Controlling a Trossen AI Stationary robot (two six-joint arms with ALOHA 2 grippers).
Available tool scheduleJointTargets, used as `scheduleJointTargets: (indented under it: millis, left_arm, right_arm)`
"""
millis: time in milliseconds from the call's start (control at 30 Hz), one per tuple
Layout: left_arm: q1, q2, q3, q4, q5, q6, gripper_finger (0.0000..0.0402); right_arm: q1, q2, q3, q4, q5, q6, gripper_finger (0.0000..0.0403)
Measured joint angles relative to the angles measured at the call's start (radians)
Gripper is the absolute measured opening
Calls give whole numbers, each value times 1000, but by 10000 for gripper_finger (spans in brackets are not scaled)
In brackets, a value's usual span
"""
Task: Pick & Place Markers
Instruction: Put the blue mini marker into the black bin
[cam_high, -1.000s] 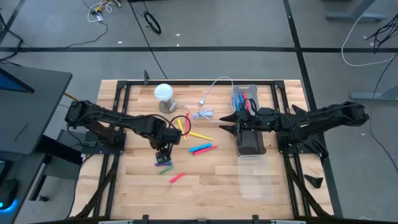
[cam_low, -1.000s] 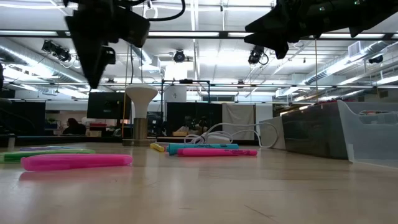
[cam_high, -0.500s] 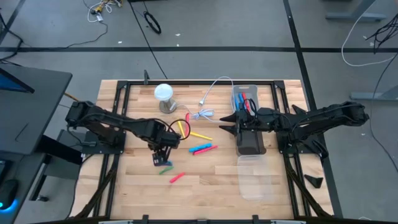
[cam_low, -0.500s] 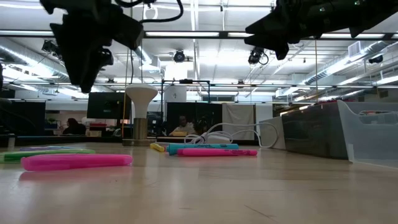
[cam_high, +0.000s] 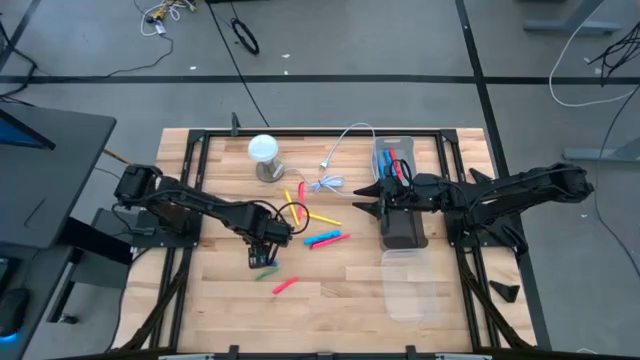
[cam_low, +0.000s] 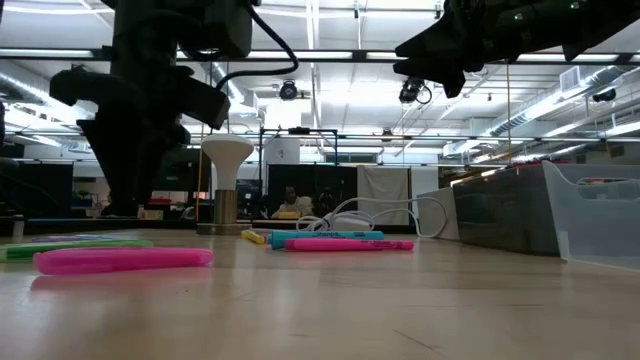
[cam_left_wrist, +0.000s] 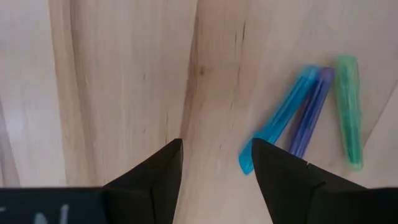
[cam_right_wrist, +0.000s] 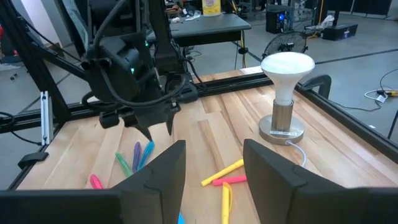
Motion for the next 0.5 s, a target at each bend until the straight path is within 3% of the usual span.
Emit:
scheduleJointTargets:
  millis: [500]
  left_arm:
    - [-90, 62, -14, 96, -2, 61, 197]
  right_arm:
    - [0, 0, 0, -17, 0, 0, 162]
